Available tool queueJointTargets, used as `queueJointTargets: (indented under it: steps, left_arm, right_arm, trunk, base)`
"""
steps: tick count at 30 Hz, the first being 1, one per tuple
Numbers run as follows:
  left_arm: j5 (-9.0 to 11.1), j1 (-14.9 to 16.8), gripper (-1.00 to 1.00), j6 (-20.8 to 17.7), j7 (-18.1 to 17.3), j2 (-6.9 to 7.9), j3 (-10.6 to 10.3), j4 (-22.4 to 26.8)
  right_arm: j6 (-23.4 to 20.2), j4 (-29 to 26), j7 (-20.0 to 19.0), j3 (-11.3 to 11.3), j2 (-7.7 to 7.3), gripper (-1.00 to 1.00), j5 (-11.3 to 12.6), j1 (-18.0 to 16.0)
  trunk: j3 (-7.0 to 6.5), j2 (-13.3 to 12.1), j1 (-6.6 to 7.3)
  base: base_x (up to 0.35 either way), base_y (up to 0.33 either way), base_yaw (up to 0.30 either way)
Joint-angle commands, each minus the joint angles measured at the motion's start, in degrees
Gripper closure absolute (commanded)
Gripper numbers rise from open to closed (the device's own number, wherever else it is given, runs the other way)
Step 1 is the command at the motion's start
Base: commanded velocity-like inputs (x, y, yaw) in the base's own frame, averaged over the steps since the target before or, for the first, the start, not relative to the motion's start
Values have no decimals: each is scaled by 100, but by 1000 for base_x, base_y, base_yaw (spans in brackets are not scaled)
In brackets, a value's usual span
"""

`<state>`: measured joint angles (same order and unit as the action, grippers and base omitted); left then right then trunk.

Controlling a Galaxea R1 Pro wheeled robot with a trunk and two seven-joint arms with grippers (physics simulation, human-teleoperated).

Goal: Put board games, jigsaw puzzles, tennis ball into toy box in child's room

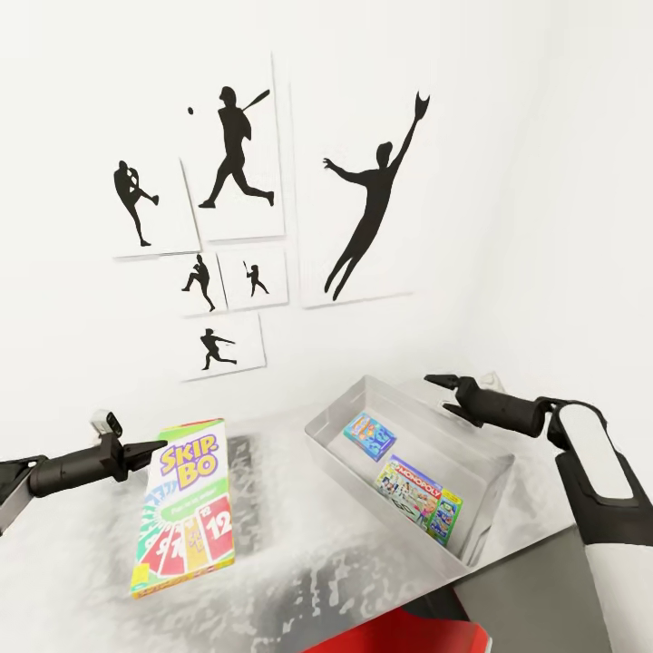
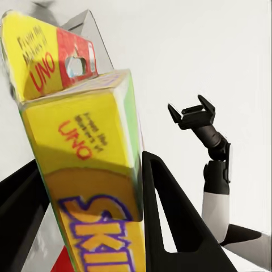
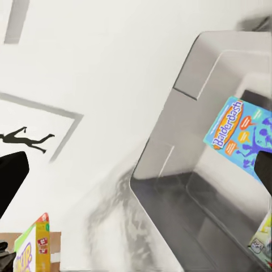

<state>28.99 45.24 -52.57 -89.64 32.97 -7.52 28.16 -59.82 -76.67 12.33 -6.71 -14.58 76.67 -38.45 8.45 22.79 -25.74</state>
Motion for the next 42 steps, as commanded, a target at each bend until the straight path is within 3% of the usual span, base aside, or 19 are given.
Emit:
queueJointTargets:
  steps: [1, 4, 7, 10, 12, 19, 23, 25, 27, 31, 33, 36, 42]
  left_arm:
    - [8, 20, 100, -76, -36, -30, -33, -1]
    - [-1, 63, 100, -162, -36, -150, -24, 11]
    - [-4, 94, 100, -287, -36, -255, -17, 19]
    - [-8, 119, 100, -398, -36, -469, -18, 79]
    - [-12, 141, 100, -447, -36, -602, -16, 193]
    - [-7, 375, 100, -576, 19, -1155, 90, 442]
    - [3, 562, 100, -602, 581, -1548, 340, 459]
    - [3, 587, 100, -606, 735, -1659, 430, 462]
    - [2, 624, 100, -607, 1084, -1880, 609, 465]
    - [7, 853, 100, -587, 1794, -2195, 902, 468]
    - [9, 968, 100, -563, 2279, -2411, 1123, 468]
    - [10, 1022, 100, -481, 2727, -2663, 1449, 470]
    - [10, 1044, 100, -60, 3124, -3124, 1850, 462]
  right_arm:
    - [-18, -107, 60, -20, 0, -100, 60, 78]
    - [-18, -520, 30, -105, -7, -100, 65, 449]
    - [-18, -816, -51, -367, -31, -100, 77, 787]
    - [-18, -930, -233, -691, -118, -100, 82, 1125]
    - [-18, -959, -473, -907, -208, -100, 83, 1335]
    - [-18, -988, -1924, -1585, -502, -100, 33, 2279]
    - [-18, -997, -2524, -2084, -614, -100, 24, 2892]
    - [-18, -998, -2680, -2182, -624, -100, 19, 3022]
    - [-18, -999, -2942, -2296, -639, -100, 3, 3224]
    - [-18, -999, -3133, -2362, -648, -100, -8, 3458]
    - [-18, -999, -3176, -2379, -650, -100, -10, 3569]
    - [-18, -1004, -3205, -2397, -657, -100, -11, 3630]
    - [-18, -1063, -3240, -2403, -660, -100, -12, 3662]
  trunk:
    - [12, 13, -4]
    - [12, 13, -4]
    - [12, 13, -4]
    - [12, 13, -4]
    - [12, 13, -4]
    - [12, 13, -4]
    - [12, 13, -4]
    - [12, 13, -4]
    - [12, 13, -4]
    - [12, 13, -4]
    - [12, 13, -4]
    - [12, 13, -4]
    - [12, 13, -4]
  base:
    - [0, 0, 0]
    - [0, 0, 0]
    - [0, 0, 0]
    - [0, 0, 0]
    - [0, 0, 0]
    - [0, 0, 0]
    - [0, 0, 0]
    - [0, 0, 0]
    - [0, 0, 0]
    - [0, 0, 0]
    - [0, 0, 0]
    - [0, 0, 0]
    - [0, 0, 0]
